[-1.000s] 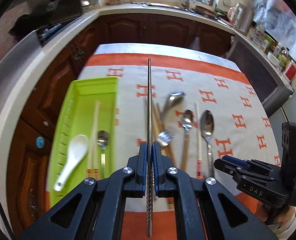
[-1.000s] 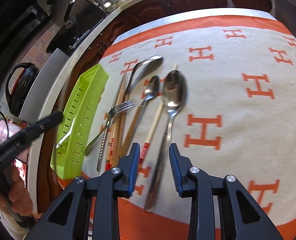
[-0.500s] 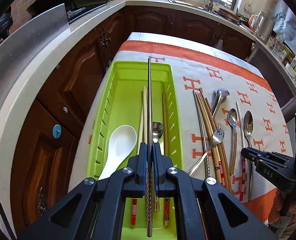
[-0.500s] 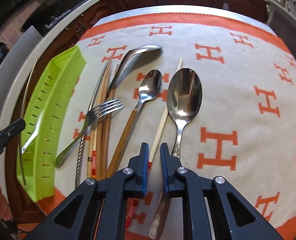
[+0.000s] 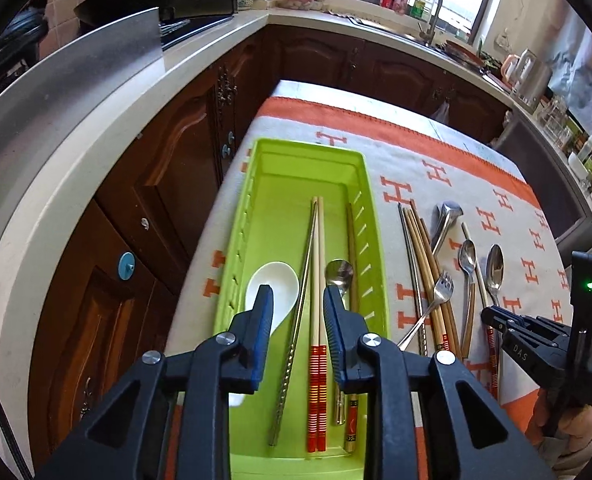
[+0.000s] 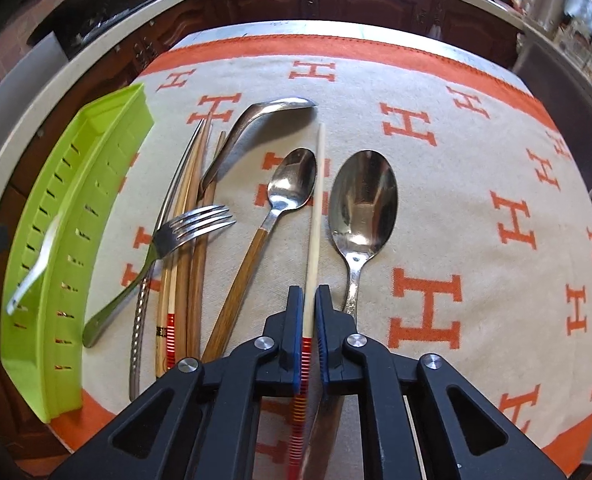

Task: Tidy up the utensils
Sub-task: 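Lower the steel chopstick into the green tray with the left tool while the right lifts a red-banded wooden chopstick, then drop the red-banded wooden chopstick into the green tray with the right tool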

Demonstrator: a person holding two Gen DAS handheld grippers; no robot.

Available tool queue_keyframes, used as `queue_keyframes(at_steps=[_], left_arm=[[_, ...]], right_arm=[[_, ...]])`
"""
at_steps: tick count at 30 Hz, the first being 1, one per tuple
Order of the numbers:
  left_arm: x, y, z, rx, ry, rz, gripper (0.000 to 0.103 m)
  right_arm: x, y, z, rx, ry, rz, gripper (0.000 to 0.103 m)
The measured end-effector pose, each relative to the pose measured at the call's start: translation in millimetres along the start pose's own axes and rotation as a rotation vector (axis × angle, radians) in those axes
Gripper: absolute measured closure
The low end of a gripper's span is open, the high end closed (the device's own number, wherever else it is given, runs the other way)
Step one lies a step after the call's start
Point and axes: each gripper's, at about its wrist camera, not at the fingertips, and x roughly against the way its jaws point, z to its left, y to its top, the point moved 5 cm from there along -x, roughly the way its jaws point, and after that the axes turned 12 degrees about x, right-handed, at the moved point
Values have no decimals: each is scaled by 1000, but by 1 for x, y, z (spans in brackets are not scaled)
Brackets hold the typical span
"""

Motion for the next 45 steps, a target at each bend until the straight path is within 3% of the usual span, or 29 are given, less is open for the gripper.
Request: queue_keyframes(at_steps=[5, 13, 16, 20, 25, 29, 38, 45], left_arm=[[9, 2, 15, 31, 2, -15, 79], [19, 6, 44, 101, 12, -38, 78], [23, 6, 52, 113, 32, -47, 74], [30, 7, 60, 118, 58, -71, 57], [39, 10, 66, 101, 99, -104, 49], [46, 11, 72, 94, 124, -135, 36], [52, 13, 83, 105, 132, -144, 36], [50, 9, 78, 90, 122, -136, 36]], right_arm=[[6, -5, -15, -110, 92, -5, 98], [47, -1, -16, -212, 209, -61, 98], [66, 10, 0, -200, 265, -85, 98], [87, 27, 34, -146, 346, -99, 98], [91, 47, 91, -58, 412, -69, 98], [80, 60, 124, -52, 431, -24, 98], [50, 83, 160, -81, 416, 9, 97], [46, 81, 160, -69, 386, 14, 95]])
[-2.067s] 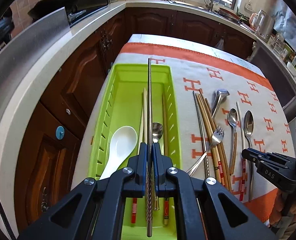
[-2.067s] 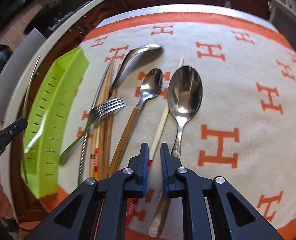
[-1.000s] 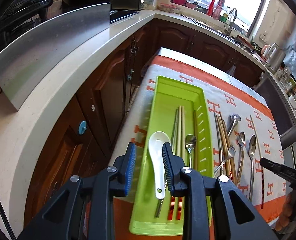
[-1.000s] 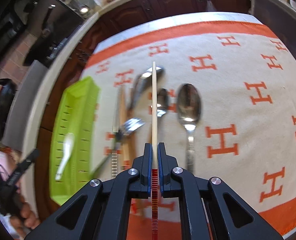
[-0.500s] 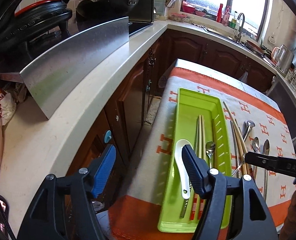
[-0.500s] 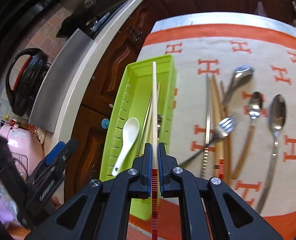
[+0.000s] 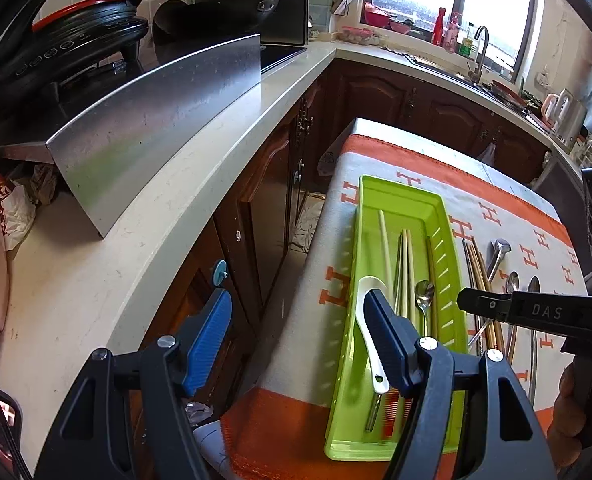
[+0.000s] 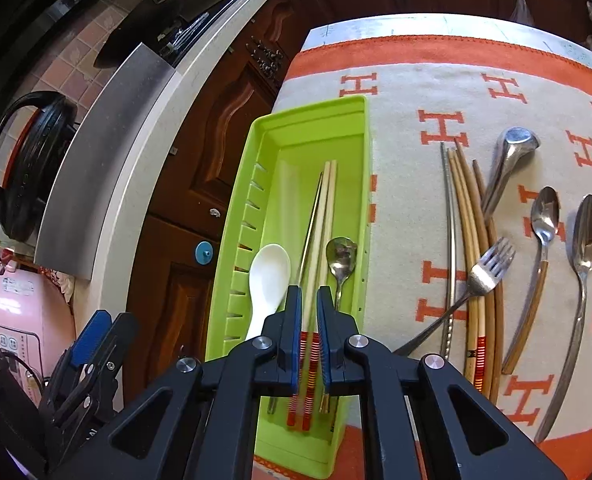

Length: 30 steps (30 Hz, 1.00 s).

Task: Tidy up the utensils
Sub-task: 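Drop the red-banded wooden chopstick into the green tray with the right tool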

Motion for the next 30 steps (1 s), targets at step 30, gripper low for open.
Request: queue_keyframes(at_steps=[30], left_arm=[[2, -25, -66, -125, -33, 75, 36]], right_arm=[[104, -48, -105, 23, -187, -134, 87]])
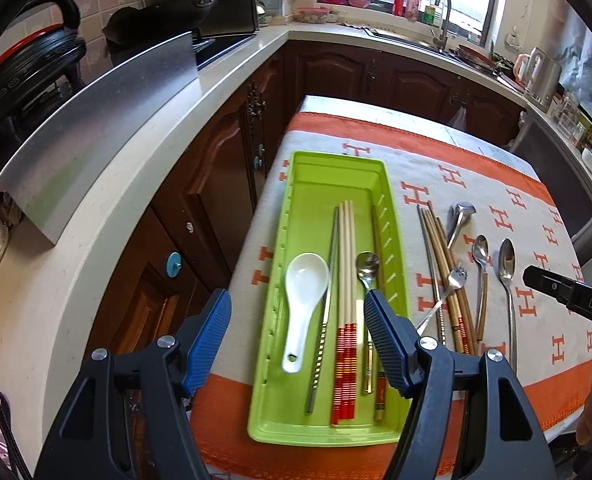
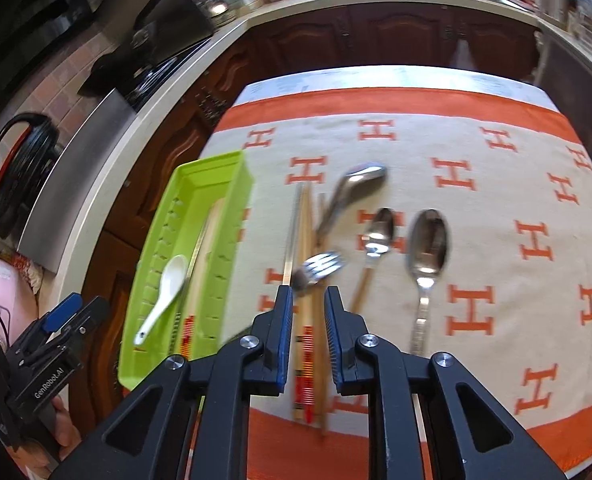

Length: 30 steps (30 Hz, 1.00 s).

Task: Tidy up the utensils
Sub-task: 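Drop the red-banded wooden chopstick into the green tray with the right tool, then grasp the steel fork with the left tool and lift it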

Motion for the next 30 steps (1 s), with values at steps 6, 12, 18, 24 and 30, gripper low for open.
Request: queue_keyframes(at_steps=[6, 12, 18, 24, 30], left_arm=[[-2, -3, -35, -41, -36, 27, 36], [-5, -6, -81, -120, -49, 26, 36], [-22, -21, -127, -247, -61, 73, 37], [-54, -39, -161, -360, -23, 119, 52], [-86, -52, -171, -396, 50, 160, 52]], right_arm=[[7, -15, -46, -51, -23, -15, 87], [4, -32, -87, -106, -10, -14, 86], [-3, -43, -113, -140, 18, -10, 86], [-12, -47, -126, -162, 56, -9, 86], [-21, -48, -136, -175, 87, -14, 86]])
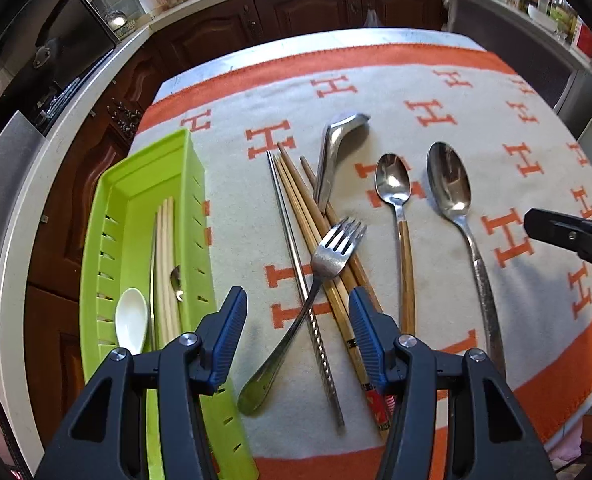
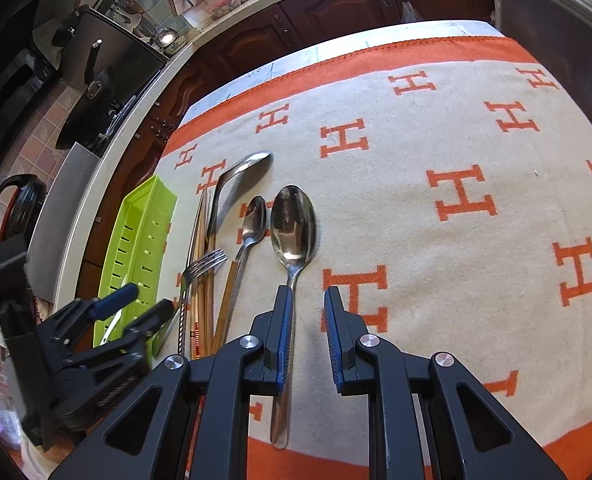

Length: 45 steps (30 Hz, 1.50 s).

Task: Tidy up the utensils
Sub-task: 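Grasp the steel fork with the left tool and lift it, then release the fork into the green tray with the left tool while the right grasps the wooden-handled teaspoon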

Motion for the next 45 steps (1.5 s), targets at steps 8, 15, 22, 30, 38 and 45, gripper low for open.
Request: queue_keyframes(at_steps=[8, 15, 22, 30, 38, 45], left_arm=[[-22, 6, -8, 19, 7, 36, 69], [-30, 15, -5, 81, -58, 52, 99], [-27, 18, 6, 173, -117, 61, 103], [-11, 13, 23, 270, -246, 105, 103], [23, 16, 38, 316, -336, 60, 103], [47, 12, 51, 336, -380, 17, 103]], right_arm=[[-9, -2, -14, -19, 28, 1, 86], [-12, -3, -18, -17, 50, -10, 86], [-14, -3, -19, -17, 58, -10, 86], [-17, 0, -8, -2, 63, 0, 86], [-24, 0, 13, 41, 78, 28, 87], [-42, 1, 43, 93, 105, 57, 87]])
